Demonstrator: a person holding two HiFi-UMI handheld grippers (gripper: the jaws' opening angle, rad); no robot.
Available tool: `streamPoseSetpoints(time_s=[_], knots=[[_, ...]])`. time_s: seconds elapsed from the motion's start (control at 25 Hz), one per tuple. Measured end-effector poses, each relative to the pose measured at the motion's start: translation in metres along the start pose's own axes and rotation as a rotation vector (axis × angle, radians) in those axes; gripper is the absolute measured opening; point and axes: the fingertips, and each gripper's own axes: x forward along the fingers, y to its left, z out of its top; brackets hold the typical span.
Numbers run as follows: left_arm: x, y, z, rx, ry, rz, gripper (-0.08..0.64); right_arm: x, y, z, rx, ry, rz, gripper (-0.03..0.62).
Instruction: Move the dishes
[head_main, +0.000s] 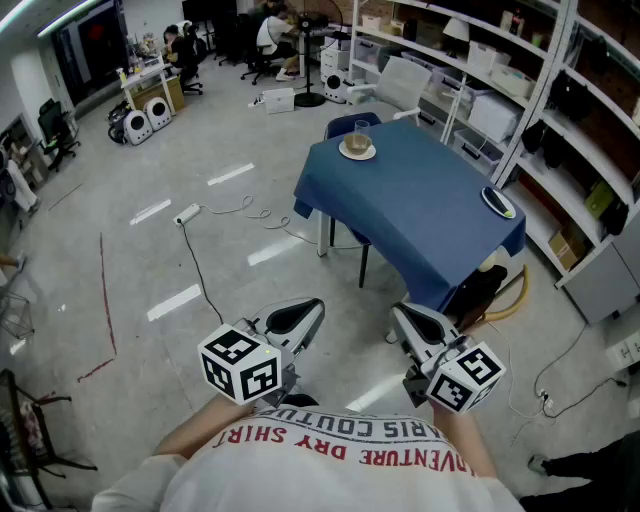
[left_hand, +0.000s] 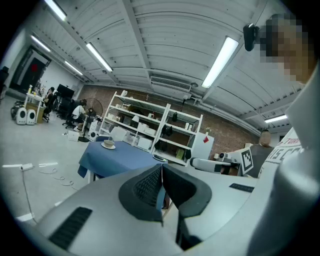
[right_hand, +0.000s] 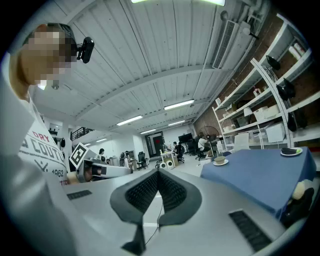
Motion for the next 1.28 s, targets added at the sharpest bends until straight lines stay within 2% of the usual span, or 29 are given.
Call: streamPoseSetpoints(time_s=[0.32,0.52,0.56,0.64,0.68,1.0,1.28], knots=[[-0.008,-0.003,0.001,-0.002,-0.003,0.009,0.029,-0.002,0.007,0.000,-0.015,0.011,0.007,0.022],[-0.007,0.004,0.003,0.004,-0.001,0.012,0.029,0.003,-0.003,0.008,-0.002,-0.057,-0.046,0.025],[-0.006,0.005,0.005,0.004,-0.002,0.013,0.029,0.005,-0.006,0.010,-0.006,-0.061,-0.050,0.046],[-0.003,0.010,0.007,0.005,-0.002,0.014,0.029,0.010,-0.009,0.013,-0.015,-0.064,-0.039,0.197],[-0.001,0.012,0.008,0.005,-0.001,0.014,0.029,0.013,-0.012,0.014,-0.018,-0.065,-0.034,0.216],[0.029,0.065,0.022,-0.003,-0.001,0.021,0.029,0.061,-0.055,0.012,-0.029,-0.039,-0.056,0.236],[0.076,0.147,0.054,-0.022,0.023,0.004,0.029,0.138,-0.111,0.020,-0.030,-0.014,-0.108,0.283]])
